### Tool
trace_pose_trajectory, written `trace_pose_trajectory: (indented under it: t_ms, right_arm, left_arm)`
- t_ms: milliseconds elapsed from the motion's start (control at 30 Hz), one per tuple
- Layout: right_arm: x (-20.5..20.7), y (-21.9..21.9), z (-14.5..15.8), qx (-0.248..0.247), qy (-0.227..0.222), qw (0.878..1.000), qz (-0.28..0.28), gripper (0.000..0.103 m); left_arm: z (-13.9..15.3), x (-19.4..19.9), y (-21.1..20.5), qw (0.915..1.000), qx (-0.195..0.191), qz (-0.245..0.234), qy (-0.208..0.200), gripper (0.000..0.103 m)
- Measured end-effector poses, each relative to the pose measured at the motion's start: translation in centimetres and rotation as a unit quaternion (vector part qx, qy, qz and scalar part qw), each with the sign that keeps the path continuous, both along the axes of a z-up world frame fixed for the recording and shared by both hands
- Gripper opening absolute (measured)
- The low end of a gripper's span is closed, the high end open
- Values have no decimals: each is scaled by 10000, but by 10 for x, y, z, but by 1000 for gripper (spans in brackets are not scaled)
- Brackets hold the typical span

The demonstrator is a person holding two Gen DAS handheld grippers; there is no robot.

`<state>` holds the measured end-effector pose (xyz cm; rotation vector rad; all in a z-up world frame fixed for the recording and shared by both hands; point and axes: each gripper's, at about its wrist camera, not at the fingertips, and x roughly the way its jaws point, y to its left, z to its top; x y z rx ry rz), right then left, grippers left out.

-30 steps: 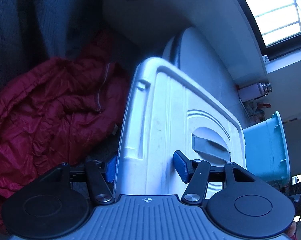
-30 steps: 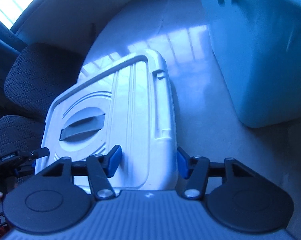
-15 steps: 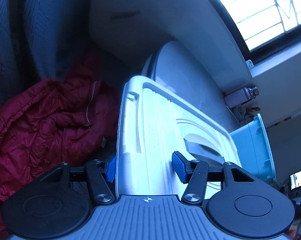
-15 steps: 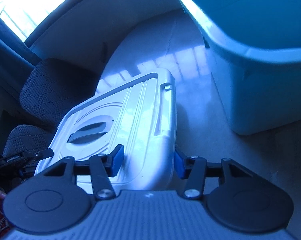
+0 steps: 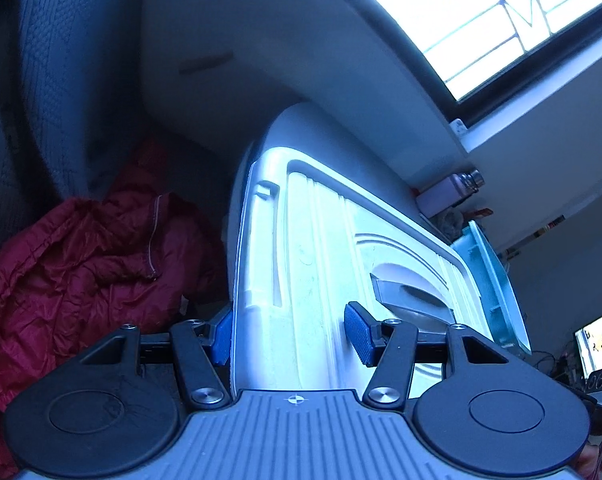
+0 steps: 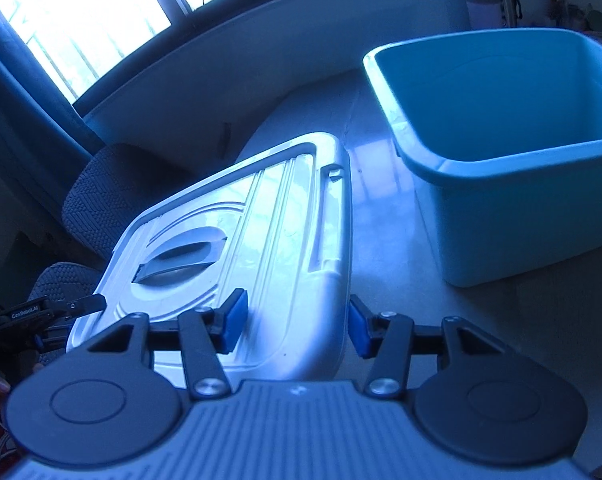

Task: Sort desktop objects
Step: 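Lift the white lid with both tools and carry it toward the tub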

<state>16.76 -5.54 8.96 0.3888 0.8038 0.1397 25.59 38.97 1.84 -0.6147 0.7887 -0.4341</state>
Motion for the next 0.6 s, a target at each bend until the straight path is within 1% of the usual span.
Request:
trace_pose_trajectory:
  t_ms: [233,400,600]
  right_arm:
    - [-23,-5,13,31,-202,9997,-144,52]
    - [-44,-17,24,60,-367,9991,-192,52]
    - [-65,-42,34,82,-535,9985,-128,52]
  left_arm:
    - [18,-23,-11,9997,85,-131,-211,57]
    - [30,-45,-27,9993,102,-158,-333,57]
    - [44,-82,-54,9986,116,-20,-519,57]
